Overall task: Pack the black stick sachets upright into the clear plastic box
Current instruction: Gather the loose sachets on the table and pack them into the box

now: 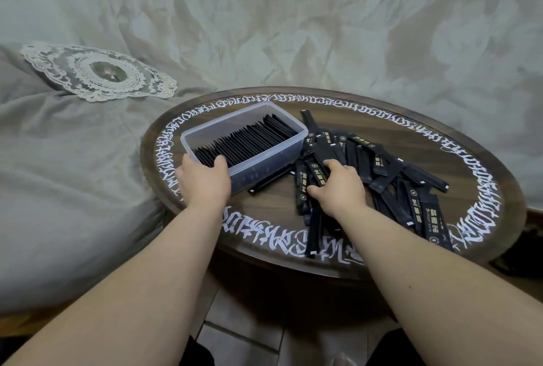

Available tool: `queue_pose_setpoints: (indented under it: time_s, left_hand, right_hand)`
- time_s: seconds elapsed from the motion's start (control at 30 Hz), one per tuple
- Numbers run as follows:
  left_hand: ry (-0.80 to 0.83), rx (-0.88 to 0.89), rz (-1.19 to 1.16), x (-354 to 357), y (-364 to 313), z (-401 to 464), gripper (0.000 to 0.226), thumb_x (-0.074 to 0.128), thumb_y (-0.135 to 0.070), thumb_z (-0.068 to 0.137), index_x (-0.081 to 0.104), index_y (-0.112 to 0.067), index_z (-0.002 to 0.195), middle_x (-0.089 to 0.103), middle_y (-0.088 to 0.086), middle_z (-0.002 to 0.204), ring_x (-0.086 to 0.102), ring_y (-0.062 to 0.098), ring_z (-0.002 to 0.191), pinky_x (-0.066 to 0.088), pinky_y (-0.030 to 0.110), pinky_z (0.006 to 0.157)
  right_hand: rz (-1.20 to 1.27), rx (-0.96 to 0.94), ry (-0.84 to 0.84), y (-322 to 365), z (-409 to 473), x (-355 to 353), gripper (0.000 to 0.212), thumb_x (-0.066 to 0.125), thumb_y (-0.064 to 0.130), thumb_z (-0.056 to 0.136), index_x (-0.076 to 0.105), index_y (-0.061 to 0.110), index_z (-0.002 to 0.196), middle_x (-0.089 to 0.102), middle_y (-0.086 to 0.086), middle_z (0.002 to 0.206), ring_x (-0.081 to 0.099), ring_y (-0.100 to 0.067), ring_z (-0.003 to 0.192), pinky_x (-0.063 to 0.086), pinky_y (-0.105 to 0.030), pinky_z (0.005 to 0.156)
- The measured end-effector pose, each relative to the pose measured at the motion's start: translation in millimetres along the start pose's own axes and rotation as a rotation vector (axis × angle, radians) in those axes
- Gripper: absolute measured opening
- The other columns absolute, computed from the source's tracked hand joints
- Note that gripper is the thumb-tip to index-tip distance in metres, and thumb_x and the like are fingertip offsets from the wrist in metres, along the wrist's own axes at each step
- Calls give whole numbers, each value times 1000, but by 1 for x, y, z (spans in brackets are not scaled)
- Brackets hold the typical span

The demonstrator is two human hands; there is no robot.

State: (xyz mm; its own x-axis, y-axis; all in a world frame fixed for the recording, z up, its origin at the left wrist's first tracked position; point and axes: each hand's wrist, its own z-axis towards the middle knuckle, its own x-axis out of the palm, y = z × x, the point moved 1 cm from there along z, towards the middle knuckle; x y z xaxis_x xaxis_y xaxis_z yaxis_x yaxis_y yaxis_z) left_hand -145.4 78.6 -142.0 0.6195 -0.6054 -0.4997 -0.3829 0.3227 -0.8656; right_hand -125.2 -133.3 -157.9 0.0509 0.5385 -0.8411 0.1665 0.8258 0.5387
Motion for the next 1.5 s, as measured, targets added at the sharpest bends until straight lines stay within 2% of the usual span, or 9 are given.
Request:
queue_pose_setpoints:
  time_s: [0.13, 0.23, 0.37, 0.53, 0.63, 0.7, 1.0, 1.2, 1.5]
  left_hand:
    - [24, -28, 52, 1, 1, 2, 44, 51, -34, 90, 50, -9, 125, 48, 13, 127, 48, 27, 90, 45, 38, 82]
    - [29, -20, 70, 3, 1, 1, 40, 46, -32, 93, 50, -9, 126, 47, 14, 128, 48, 28, 90, 44, 39, 81]
    - [20, -31, 51, 2, -3, -2, 35, 39, -20, 97, 50, -8, 127, 43, 14, 130, 51, 31, 99, 39, 37, 78]
    - [5, 49, 75, 2, -4, -4, 31, 34, -10, 96, 49, -12, 123, 40, 13, 130, 49, 28, 85, 40, 38, 73]
    - [20, 127, 109, 3, -2, -4, 42, 31, -9, 98, 38, -13, 138, 36, 13, 135, 51, 29, 86, 43, 38, 75]
    - [32, 181, 131, 3, -2, -6, 46, 31, -9, 99, 31, -13, 144, 34, 14, 136, 51, 27, 88, 40, 37, 75]
    - [103, 288, 154, -3, 1, -7, 56, 32, -9, 98, 17, -13, 152, 30, 13, 140, 44, 21, 85, 37, 34, 79]
    - [107, 312, 165, -3, 2, -4, 56, 34, -8, 98, 18, -14, 152, 34, 12, 134, 42, 19, 81, 33, 30, 74]
    - [107, 338, 167, 1, 4, 3, 57, 36, -10, 98, 18, -16, 152, 35, 9, 131, 43, 17, 83, 34, 30, 72]
  right_hand:
    - [14, -56, -9, -2, -1, -7, 59, 66, 24, 84, 45, 24, 139, 45, -10, 135, 50, -26, 119, 39, -29, 96]
    - [50, -79, -49, -4, 0, -13, 53, 64, 21, 86, 49, 20, 138, 44, -10, 138, 48, -24, 122, 37, -29, 99]
    - [86, -91, -109, -9, 1, -25, 50, 63, 23, 88, 51, 18, 137, 40, -9, 144, 44, -23, 128, 36, -29, 101]
    - [148, -113, -181, -13, -2, -40, 48, 61, 23, 90, 51, 17, 137, 38, -7, 146, 39, -21, 132, 32, -26, 103]
    - [198, -130, -242, -12, -3, -48, 47, 62, 24, 90, 53, 18, 135, 40, -6, 145, 41, -20, 130, 30, -22, 101]
    - [233, -144, -285, -9, -3, -53, 46, 63, 24, 89, 54, 19, 134, 42, -4, 143, 44, -17, 126, 26, -13, 92]
    - [334, -351, -350, 58, 17, -53, 46, 64, 20, 88, 56, 16, 133, 47, -4, 136, 46, -15, 121, 17, -1, 84]
    - [403, -450, -380, 107, 41, -34, 45, 64, 17, 87, 56, 13, 131, 50, -9, 129, 51, -19, 113, 23, -4, 85]
    - [483, -572, -431, 148, 64, -21, 44, 64, 13, 86, 57, 11, 130, 51, -9, 131, 51, -17, 115, 26, -5, 91]
